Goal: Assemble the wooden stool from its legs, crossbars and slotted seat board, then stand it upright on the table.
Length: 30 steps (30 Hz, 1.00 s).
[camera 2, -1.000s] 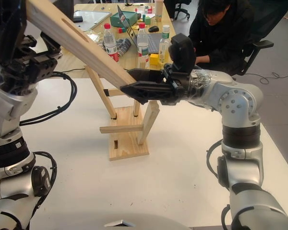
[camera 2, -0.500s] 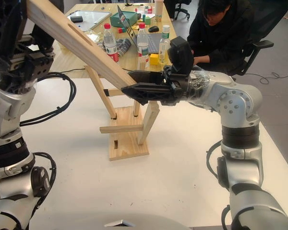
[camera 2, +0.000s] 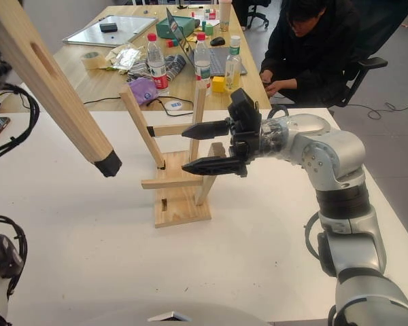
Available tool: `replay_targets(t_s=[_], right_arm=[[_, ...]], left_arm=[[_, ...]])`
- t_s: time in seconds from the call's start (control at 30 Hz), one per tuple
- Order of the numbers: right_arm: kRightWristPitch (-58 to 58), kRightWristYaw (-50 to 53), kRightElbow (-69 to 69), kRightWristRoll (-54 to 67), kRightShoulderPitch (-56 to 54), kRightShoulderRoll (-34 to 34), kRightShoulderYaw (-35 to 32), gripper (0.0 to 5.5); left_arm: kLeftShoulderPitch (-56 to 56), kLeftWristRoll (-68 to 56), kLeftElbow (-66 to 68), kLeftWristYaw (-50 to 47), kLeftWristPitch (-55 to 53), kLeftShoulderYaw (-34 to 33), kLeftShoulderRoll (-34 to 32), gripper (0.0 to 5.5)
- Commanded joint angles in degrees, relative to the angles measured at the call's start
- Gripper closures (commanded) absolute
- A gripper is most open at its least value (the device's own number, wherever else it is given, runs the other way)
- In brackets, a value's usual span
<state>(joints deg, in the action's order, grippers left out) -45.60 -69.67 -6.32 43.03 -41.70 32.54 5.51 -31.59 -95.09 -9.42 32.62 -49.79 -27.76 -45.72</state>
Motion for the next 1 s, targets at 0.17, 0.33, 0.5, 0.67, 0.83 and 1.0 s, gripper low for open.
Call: replay_targets(t_s=[0.17, 0.33, 0.5, 0.67, 0.83, 1.0], right_arm=[[1.1, 0.9, 1.6, -0.5, -2.2, 0.6, -3.0, 0.37], [1.1, 0.9, 1.4, -0.7, -1.8, 0.6, -3.5, 0.37], [1.7, 1.1, 1.4, -0.8, -1.4, 0.7, -4.1, 0.37], [2.1, 0.7, 1.9, -1.0, -1.4, 1.1, -4.1, 0.37], [2.6, -0.5, 3.3, -1.5, -2.1, 1.5, -3.6, 0.37], [3.0, -2.2, 4.7, -2.6, -2.8, 1.9, -2.9, 0.37]], left_arm=[[13.4, 16.2, 0.0, 14.6, 8.6, -3.3, 4.2, 3.48], [17.5, 26.3, 0.7, 18.1, 20.6, -3.5, 12.1, 3.48], [22.3, 35.1, 0.3, 19.4, 31.6, -0.4, 22.2, 3.48], [25.9, 39.3, 3.4, 21.5, 38.3, 1.7, 29.1, 3.48], [26.9, 41.2, 7.7, 24.1, 41.2, 3.6, 32.4, 3.48], [26.4, 42.3, 11.2, 26.2, 42.8, 5.2, 34.4, 3.48]])
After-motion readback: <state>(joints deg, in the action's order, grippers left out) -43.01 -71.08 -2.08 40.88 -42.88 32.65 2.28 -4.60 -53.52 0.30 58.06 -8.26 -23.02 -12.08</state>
